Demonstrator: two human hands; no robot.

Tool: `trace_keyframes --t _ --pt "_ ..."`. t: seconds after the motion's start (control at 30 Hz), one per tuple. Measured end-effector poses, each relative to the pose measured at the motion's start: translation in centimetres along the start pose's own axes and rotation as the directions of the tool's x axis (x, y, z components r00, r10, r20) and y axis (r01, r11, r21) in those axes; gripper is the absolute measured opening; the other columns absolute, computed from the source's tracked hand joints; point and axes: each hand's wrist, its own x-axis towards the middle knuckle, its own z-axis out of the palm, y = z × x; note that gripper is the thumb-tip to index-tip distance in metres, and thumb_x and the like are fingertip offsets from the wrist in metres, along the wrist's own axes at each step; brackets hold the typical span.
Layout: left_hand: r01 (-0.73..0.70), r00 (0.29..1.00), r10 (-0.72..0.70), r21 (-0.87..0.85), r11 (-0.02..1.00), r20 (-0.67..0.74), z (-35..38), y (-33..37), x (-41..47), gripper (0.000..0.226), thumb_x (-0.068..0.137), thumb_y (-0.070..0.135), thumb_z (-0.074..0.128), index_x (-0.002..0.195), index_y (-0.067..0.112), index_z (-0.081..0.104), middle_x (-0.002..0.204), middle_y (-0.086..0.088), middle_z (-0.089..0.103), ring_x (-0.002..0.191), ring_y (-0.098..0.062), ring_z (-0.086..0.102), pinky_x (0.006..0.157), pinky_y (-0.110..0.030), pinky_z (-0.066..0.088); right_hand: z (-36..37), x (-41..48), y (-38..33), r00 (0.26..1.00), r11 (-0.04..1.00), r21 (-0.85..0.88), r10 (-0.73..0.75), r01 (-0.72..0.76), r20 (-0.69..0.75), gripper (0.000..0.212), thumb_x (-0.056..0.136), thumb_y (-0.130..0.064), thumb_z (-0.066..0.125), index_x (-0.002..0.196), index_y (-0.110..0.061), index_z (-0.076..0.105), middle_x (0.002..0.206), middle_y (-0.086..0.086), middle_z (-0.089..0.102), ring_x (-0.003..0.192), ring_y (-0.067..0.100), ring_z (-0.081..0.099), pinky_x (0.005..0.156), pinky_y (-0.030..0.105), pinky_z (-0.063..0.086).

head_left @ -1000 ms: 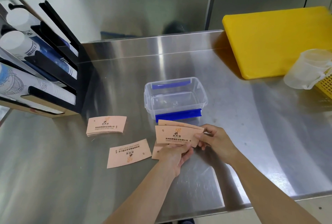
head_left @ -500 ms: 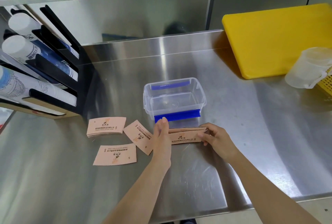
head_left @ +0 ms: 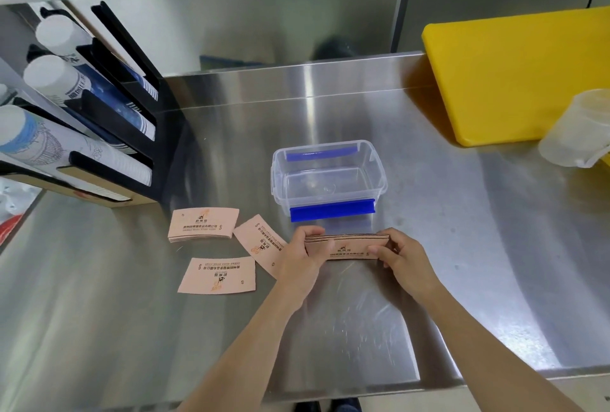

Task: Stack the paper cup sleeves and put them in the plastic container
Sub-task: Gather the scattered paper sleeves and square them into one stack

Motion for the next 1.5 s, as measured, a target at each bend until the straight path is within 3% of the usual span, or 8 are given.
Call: trace_keyframes --t 0.43,0.57,0.8,1.13,1.2,1.3,1.37,1.5 --pt "-0.158 0.919 0.120 -0.070 0.985 -0.377 -10.3 -0.5 -1.1 0.038 0.084 -0.005 0.055 0.083 0.032 0.054 0.092 -0.003 0.066 0.092 -0.027 0.062 0.084 -0.046 0.051 5.3 1.6 -4.0 0.996 0.994 0.074 -0.086 0.084 0.033 0.006 0.082 -0.024 0.064 0.082 -0.018 0.063 0.084 0.001 0.067 0.072 0.014 0.060 0.066 0.023 0.049" --pt "-0.161 0.830 0.071 -0.116 0.980 -0.554 -14.6 -2.0 -2.5 0.036 0.085 -0.005 0.054 0.085 0.031 0.055 0.102 -0.011 0.067 0.097 -0.033 0.064 0.082 -0.047 0.053 8.4 1.9 -5.0 0.972 0.954 -0.238 -0.134 0.180 0.195 0.008 0.086 -0.021 0.061 0.088 -0.015 0.066 0.087 -0.002 0.065 0.071 0.004 0.055 0.063 0.008 0.041" --pt "-0.121 0.735 0.003 -0.127 0.985 -0.678 -17.8 -4.6 -4.1 0.042 0.082 -0.006 0.051 0.078 0.035 0.056 0.091 -0.007 0.069 0.095 -0.031 0.064 0.088 -0.051 0.052 16.9 0.6 -8.4 0.825 0.790 -0.456 -0.107 0.409 0.555 0.034 0.085 -0.028 0.054 0.118 -0.019 0.056 0.124 0.003 0.058 0.109 0.020 0.053 0.090 0.034 0.044" --pt "-0.099 0.715 -0.024 -0.136 0.986 -0.698 -18.7 -6.0 -4.1 0.038 0.086 -0.002 0.052 0.078 0.036 0.053 0.095 -0.009 0.068 0.095 -0.027 0.064 0.087 -0.041 0.052 20.0 0.8 -10.3 0.839 0.661 -0.681 0.141 0.315 0.525 0.064 0.071 -0.024 0.073 0.124 -0.013 0.039 0.123 0.012 0.047 0.103 0.030 0.056 0.074 0.038 0.047" --pt "-0.090 0.720 -0.031 -0.138 0.986 -0.693 -18.7 -6.1 -3.8 0.035 0.086 -0.001 0.052 0.080 0.033 0.053 0.096 -0.009 0.068 0.094 -0.026 0.063 0.086 -0.040 0.052 19.5 1.4 -10.4 0.814 0.702 -0.634 0.134 0.325 0.566 0.024 0.076 -0.018 0.070 0.089 -0.017 0.050 0.107 0.010 0.057 0.088 0.022 0.054 0.064 0.027 0.042" --pt "-0.077 0.730 -0.037 -0.135 0.988 -0.683 -18.6 -6.0 -3.3 0.020 0.087 -0.001 0.052 0.089 0.019 0.054 0.096 -0.009 0.066 0.091 -0.025 0.061 0.077 -0.032 0.047 18.1 2.3 -10.3 0.822 0.854 -0.473 0.101 0.217 0.560 0.029 0.077 -0.011 0.069 0.061 -0.021 0.047 0.080 0.003 0.059 0.070 0.015 0.054 0.051 0.021 0.038" --pt "-0.061 0.735 -0.033 -0.114 0.992 -0.677 -18.4 -5.7 -3.0 0.017 0.087 -0.001 0.052 0.092 0.016 0.053 0.093 -0.006 0.063 0.087 -0.022 0.056 0.074 -0.027 0.039 17.1 2.5 -10.0 0.851 0.984 -0.173 0.120 -0.036 0.511 0.027 0.077 -0.003 0.069 0.062 -0.014 0.050 0.072 0.006 0.060 0.051 0.011 0.056 0.043 0.022 0.047" --pt "-0.003 0.792 -0.059 -0.101 0.995 -0.608 -17.4 -5.2 -2.3 0.019 0.087 0.001 0.053 0.103 0.009 0.059 0.096 -0.002 0.061 0.089 -0.019 0.055 0.075 -0.026 0.038 16.4 2.2 -9.2 0.840 0.860 0.283 0.257 -0.424 0.477 0.014 0.082 0.013 0.056 0.094 0.005 0.059 0.084 0.018 0.067 0.058 0.019 0.069 0.051 0.026 0.060"
